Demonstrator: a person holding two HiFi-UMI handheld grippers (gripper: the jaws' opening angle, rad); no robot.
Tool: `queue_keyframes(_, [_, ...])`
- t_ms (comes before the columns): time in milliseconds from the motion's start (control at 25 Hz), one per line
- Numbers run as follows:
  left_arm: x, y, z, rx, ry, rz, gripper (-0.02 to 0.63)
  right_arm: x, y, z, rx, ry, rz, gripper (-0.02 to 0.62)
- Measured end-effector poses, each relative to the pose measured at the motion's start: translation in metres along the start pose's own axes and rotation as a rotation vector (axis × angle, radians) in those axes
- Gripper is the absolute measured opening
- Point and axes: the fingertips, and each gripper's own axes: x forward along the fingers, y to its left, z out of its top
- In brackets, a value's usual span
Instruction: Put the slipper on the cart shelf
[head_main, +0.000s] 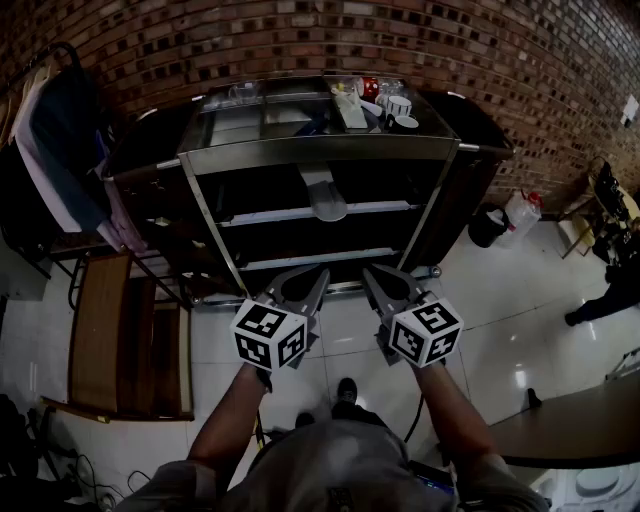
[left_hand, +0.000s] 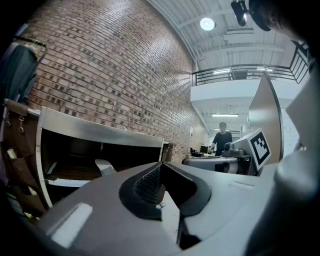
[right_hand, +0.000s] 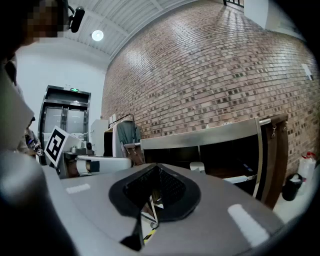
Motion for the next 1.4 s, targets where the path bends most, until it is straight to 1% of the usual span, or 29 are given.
queue_keyframes(320, [0.022, 0.01, -0.006, -0.004, 0.001, 0.029, 0.008, 0.008, -0.025, 0.002, 0.002, -0.01, 0.011, 0.0])
queue_keyframes(640, [0.076, 0.028, 0.0, 0.0, -0.009, 0.073, 0.007, 0.034, -0.081, 0.014, -0.015, -0.011, 0.055, 0.0])
queue_keyframes(920, [0.113, 0.047, 0.004, -0.011, 0.013, 0.15, 0.008, 0.057, -0.123, 0.023, 0.001, 0.0, 0.116, 0.0])
queue_keyframes(1120, [0.126, 0.063, 0.005, -0.014, 0.043, 0.19, 0.006, 0.079, -0.137, 0.027, 0.013, 0.001, 0.147, 0.0])
queue_keyframes(1240, [0.135, 0.077, 0.006, -0.016, 0.043, 0.188, 0.006, 0.096, -0.142, 0.027, 0.018, 0.002, 0.147, 0.0])
queue_keyframes(1400, [0.146, 0.102, 0.013, -0.02, 0.035, 0.162, 0.007, 0.123, -0.148, 0.031, 0.011, 0.009, 0.123, 0.0])
